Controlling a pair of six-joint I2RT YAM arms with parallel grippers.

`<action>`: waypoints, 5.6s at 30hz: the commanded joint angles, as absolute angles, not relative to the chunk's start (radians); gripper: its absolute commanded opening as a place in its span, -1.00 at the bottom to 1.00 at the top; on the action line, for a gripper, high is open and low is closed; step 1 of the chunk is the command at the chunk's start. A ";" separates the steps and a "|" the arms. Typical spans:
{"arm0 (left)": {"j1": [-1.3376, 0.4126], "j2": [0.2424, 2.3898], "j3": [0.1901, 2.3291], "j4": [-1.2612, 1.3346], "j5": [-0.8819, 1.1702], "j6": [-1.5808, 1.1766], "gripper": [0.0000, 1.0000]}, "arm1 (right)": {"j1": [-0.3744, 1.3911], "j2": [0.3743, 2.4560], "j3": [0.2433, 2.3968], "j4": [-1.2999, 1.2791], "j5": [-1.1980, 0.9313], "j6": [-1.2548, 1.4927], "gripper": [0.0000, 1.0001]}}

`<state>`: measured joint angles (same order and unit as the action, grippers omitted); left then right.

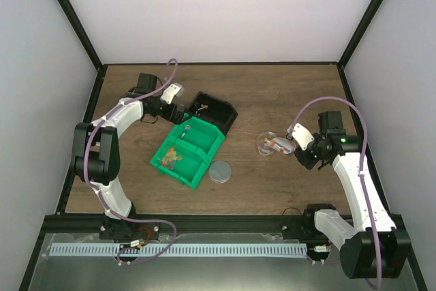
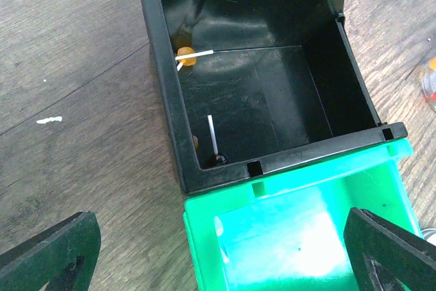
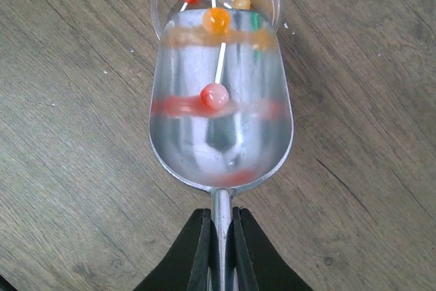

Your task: Pack the candies

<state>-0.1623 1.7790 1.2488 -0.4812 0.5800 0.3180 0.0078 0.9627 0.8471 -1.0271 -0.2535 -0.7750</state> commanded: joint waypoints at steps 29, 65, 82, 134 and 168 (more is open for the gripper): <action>-0.063 1.676 1.172 -0.650 0.584 0.402 0.95 | 0.199 1.110 1.179 -1.085 -0.436 -0.559 -0.99; -0.032 1.346 0.844 -0.515 0.500 0.233 0.84 | 0.880 1.555 1.069 -0.483 -0.370 -0.108 -0.99; -0.045 1.354 0.851 -0.547 0.495 0.314 0.82 | 0.826 1.593 1.159 -0.588 -0.271 -0.231 -0.99; -0.083 1.478 0.869 -0.709 0.590 0.595 -0.57 | 0.947 2.030 1.604 -0.923 -0.016 -0.282 -0.99; -0.058 1.568 0.925 -0.752 0.572 0.571 -0.64 | 0.907 1.702 0.956 0.113 -0.144 -0.091 -0.99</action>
